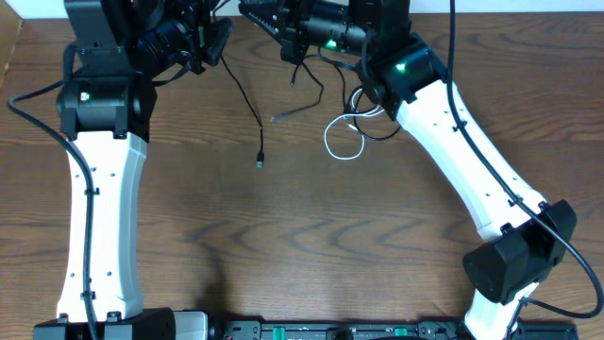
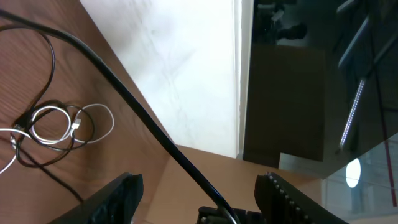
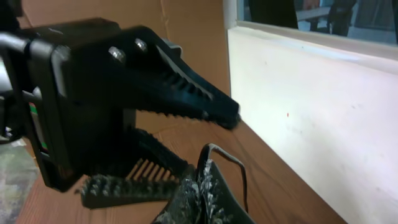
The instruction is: Untangle cables
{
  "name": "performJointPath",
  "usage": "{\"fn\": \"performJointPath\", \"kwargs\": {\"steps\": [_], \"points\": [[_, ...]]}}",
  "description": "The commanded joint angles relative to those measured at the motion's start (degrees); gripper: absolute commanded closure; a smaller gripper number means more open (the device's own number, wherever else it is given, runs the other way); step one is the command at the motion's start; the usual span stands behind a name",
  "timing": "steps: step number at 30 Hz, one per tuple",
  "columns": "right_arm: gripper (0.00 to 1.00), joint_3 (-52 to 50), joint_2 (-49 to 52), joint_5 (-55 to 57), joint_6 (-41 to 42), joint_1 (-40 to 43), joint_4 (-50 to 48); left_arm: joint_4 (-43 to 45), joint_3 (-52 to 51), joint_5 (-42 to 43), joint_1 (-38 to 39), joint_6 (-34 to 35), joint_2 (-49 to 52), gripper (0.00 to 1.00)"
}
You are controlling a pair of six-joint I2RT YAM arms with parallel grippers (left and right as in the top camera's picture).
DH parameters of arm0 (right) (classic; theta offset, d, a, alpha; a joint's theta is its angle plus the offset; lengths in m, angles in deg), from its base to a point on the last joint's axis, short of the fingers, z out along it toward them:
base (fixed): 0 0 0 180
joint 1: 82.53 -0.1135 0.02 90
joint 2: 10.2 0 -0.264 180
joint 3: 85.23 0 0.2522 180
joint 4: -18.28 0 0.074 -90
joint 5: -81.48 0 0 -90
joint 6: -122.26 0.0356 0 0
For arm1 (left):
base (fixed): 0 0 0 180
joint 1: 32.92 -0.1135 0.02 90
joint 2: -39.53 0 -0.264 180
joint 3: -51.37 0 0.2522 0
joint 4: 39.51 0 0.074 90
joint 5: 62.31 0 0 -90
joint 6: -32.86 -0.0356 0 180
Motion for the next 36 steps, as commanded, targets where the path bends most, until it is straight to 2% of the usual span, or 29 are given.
{"fn": "performJointPath", "kwargs": {"steps": [1,8,13,19,25,28,32,34,36], "points": [[0.99,0.39,-0.42,-0.46,1.20,-0.57,-0.61,0.04,0.00,-0.31,-0.20,0.96,-1.14,0.37],[0.99,0.39,-0.42,-0.52,1.22,-1.49,-0.17,0.07,0.00,-0.33,-0.20,2.67,-1.14,0.37],[0.99,0.39,-0.42,-1.73,1.20,-1.77,0.31,0.04,0.00,-0.85,-0.22,2.62,-1.14,0.49],[0.99,0.39,-0.39,-1.75,1.20,-1.62,1.40,0.04,0.00,-3.23,-0.22,2.60,-1.14,0.54],[0.99,0.37,-0.42,-1.73,1.20,-1.62,1.62,0.04,0.00,-3.37,-0.20,2.62,-1.14,0.66],[0.99,0.37,-0.42,-1.73,1.20,-1.62,1.73,0.04,0.00,-3.39,-0.22,2.62,-1.14,0.75],[0.99,0.37,-0.42,-1.73,1.20,-1.62,2.03,0.04,0.00,-3.48,-0.22,2.62,-1.14,0.81],[0.99,0.39,-0.39,-1.42,1.20,-1.62,2.51,0.02,0.00,-3.80,-0.20,2.60,-1.14,0.90],[0.99,0.37,-0.39,-0.61,1.20,-1.62,3.41,0.02,0.00,-3.82,-0.22,2.62,-1.14,0.92]]}}
